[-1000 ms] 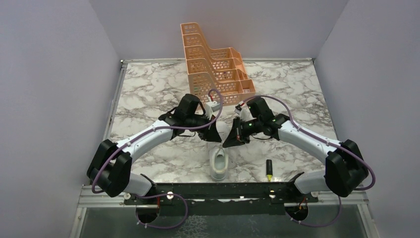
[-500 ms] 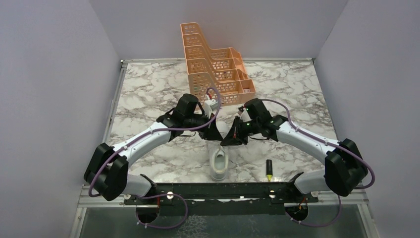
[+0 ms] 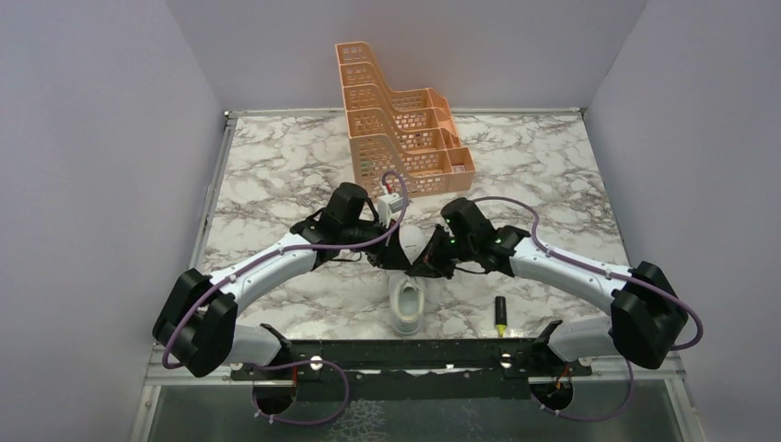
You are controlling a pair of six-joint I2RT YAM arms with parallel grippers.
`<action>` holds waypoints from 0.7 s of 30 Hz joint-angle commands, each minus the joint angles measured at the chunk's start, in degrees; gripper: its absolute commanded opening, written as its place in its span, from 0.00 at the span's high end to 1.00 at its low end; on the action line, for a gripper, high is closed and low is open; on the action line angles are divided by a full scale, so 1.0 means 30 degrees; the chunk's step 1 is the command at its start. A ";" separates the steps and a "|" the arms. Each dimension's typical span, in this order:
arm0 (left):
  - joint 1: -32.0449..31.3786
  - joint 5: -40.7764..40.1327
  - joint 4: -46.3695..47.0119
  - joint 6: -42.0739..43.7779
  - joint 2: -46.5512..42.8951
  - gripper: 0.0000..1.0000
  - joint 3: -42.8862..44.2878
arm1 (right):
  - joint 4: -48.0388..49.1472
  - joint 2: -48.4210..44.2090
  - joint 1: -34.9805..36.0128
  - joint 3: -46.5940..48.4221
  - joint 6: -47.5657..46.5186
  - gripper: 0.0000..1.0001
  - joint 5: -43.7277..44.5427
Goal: Tie the shoes
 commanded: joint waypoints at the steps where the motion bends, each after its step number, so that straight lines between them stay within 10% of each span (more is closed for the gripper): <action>1: -0.0114 -0.0126 0.0298 -0.0292 -0.0683 1.00 -0.0277 | 0.0867 -0.0462 0.0359 -0.0122 0.1202 0.99 0.2963; 21: -0.0491 -0.0641 0.1097 -0.1696 -0.0750 1.00 -0.1121 | 0.4257 -0.1210 0.1323 -0.2000 0.3239 0.99 0.5978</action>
